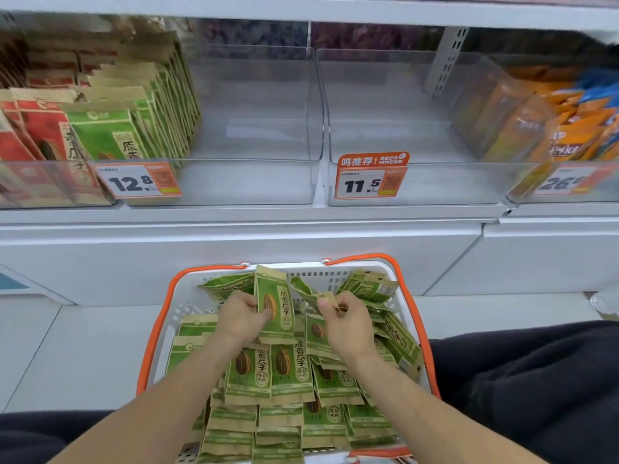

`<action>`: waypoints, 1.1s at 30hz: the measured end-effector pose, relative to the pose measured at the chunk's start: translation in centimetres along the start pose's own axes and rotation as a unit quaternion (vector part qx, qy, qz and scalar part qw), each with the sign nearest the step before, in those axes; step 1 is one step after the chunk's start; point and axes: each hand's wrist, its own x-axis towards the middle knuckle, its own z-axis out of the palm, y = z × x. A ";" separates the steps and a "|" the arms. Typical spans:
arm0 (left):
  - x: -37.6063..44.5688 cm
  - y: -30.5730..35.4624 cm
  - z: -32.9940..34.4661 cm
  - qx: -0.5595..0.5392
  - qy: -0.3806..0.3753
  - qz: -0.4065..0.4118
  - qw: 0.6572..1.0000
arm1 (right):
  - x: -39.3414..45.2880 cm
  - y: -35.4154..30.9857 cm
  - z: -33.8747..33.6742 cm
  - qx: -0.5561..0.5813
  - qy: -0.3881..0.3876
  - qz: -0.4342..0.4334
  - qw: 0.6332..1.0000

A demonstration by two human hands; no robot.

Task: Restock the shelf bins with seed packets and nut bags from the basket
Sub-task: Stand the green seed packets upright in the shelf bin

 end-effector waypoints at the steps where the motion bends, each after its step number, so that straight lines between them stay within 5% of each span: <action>1: -0.1 0.6 -0.3 -0.072 -0.025 -0.025 0.997 | -0.4 -0.6 0.1 0.013 -0.005 -0.019 1.000; 4: -0.8 2.6 -1.2 -0.216 -0.144 -0.046 0.965 | -1.7 -2.1 0.5 0.009 -0.038 -0.100 0.994; 16: -3.0 8.2 -9.2 -0.229 -0.331 0.043 0.914 | -2.5 -6.9 -1.8 -0.030 -0.125 -0.226 0.966; 22: -5.2 11.5 -12.0 -0.112 -0.209 0.211 0.948 | -4.0 -12.6 -4.2 -0.166 -0.168 -0.319 0.918; 27: -5.2 12.5 -14.6 -0.129 -0.192 0.276 0.933 | -3.2 -17.6 -6.1 -0.107 -0.086 -0.273 0.952; 33: -6.3 13.3 -14.3 -0.209 -0.183 0.311 0.909 | 0.0 -20.5 -6.5 0.001 -0.226 -0.154 0.962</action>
